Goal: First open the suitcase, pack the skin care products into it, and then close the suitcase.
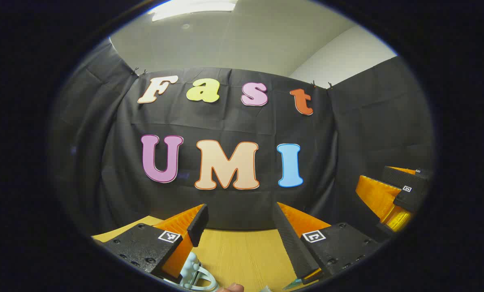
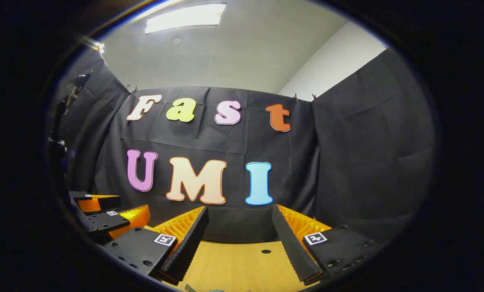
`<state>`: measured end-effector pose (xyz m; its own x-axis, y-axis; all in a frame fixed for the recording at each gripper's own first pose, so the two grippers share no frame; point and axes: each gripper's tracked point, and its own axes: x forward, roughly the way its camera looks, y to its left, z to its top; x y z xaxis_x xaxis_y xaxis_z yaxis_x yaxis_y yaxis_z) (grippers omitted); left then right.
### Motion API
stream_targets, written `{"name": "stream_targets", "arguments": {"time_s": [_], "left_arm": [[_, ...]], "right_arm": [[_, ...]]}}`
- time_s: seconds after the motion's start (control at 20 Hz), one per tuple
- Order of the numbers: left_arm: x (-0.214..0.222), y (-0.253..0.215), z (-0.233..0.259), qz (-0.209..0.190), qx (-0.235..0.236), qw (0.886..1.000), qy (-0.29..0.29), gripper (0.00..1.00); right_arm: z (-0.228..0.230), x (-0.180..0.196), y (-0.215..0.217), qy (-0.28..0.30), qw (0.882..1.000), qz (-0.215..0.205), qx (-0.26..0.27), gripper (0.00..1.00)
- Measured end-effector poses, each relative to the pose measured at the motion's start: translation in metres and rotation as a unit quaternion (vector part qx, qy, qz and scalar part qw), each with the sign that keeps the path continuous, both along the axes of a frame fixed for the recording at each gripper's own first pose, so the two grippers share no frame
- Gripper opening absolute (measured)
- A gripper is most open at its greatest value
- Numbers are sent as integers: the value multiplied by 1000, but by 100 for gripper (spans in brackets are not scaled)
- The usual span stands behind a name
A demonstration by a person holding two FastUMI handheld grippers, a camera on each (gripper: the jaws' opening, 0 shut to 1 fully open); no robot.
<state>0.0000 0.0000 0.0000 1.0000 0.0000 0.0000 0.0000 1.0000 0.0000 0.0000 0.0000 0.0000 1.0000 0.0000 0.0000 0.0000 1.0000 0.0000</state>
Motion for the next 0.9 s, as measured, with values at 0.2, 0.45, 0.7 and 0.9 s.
{"name": "stream_targets", "arguments": {"time_s": [0.2, 0.45, 0.7, 0.9], "left_arm": [[-2, 7, 7, 12, 1, 1000, -8, 93], [-3, 8, -4, 21, 21, 1000, 0, 93], [-6, 16, -40, 68, 43, 995, 53, 93], [-12, 30, -81, 95, 67, 988, 99, 96]], "right_arm": [[0, 0, 0, 0, 1000, 0, 0, 98], [0, 0, 0, 0, 1000, 0, 0, 98], [2, 0, 1, 3, 1000, 17, 0, 99], [-31, 2, -11, 48, 997, 12, 58, 98]]}}
